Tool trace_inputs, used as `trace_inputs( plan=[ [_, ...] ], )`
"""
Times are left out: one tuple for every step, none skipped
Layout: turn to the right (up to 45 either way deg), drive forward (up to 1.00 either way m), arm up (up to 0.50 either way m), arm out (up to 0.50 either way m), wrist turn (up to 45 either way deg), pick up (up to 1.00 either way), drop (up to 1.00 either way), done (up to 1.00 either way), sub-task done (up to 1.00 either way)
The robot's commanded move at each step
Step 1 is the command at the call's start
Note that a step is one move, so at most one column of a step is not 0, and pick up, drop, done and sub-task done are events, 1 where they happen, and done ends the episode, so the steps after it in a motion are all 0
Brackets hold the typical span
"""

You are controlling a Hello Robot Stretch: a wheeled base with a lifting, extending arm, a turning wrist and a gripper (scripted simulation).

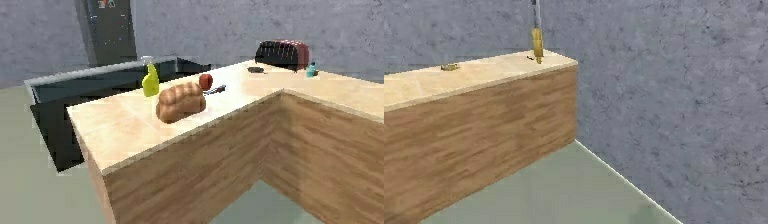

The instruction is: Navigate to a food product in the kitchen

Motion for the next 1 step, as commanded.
trace_inputs(
  plan=[
    [0.0, 0.00, 0.00, 0.00, 0.0, 0.00, 0.00, 1.00, 0.00]
  ],
)
